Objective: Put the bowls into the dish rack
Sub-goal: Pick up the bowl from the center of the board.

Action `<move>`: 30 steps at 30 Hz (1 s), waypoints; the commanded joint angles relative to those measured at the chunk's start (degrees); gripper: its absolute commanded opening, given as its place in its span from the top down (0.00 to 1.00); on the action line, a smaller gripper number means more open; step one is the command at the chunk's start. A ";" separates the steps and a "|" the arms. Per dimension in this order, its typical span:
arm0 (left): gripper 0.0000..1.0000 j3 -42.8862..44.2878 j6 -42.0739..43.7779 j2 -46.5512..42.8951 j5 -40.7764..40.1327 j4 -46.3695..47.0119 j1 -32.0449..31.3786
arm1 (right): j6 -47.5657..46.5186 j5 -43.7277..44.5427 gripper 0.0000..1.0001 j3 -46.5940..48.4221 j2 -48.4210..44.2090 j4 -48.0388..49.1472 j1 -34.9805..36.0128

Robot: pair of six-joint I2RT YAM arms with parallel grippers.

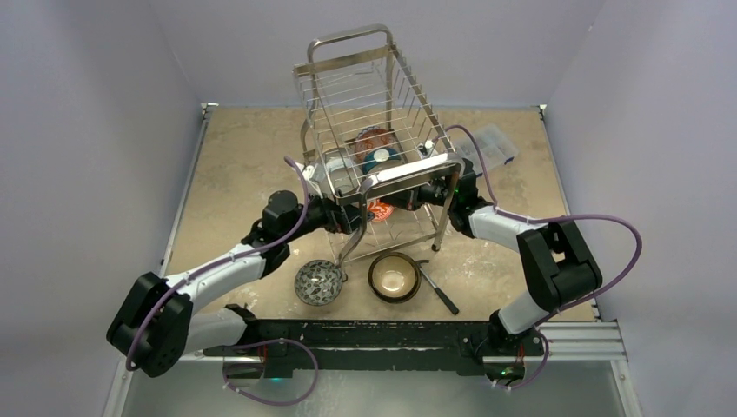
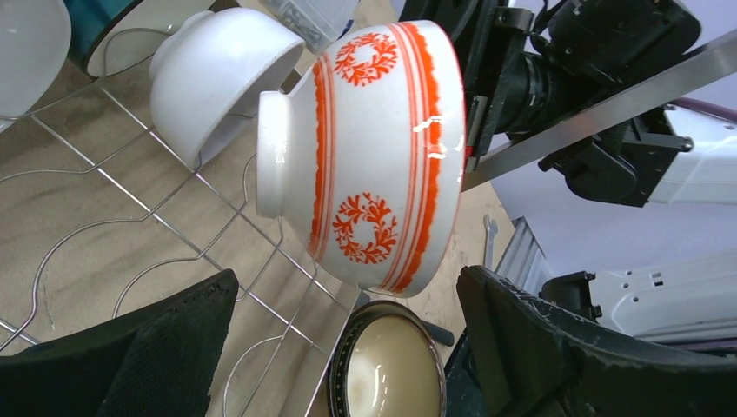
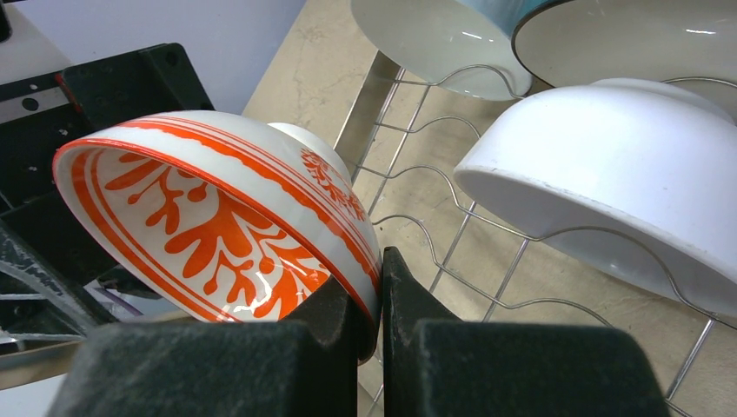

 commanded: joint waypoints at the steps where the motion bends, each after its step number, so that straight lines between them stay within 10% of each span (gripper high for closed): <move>1: 0.04 -0.81 -0.44 -2.38 4.30 4.36 0.15 | 0.33 -1.81 1.00 3.54 0.01 1.19 2.32; 13: 0.13 -0.50 -4.87 4.04 7.92 14.24 1.85 | -0.15 -4.32 1.00 4.11 1.77 2.86 2.82; 30: 0.09 3.99 4.24 1.08 -1.67 1.91 1.87 | -2.06 -4.91 1.00 5.25 1.31 -0.35 3.42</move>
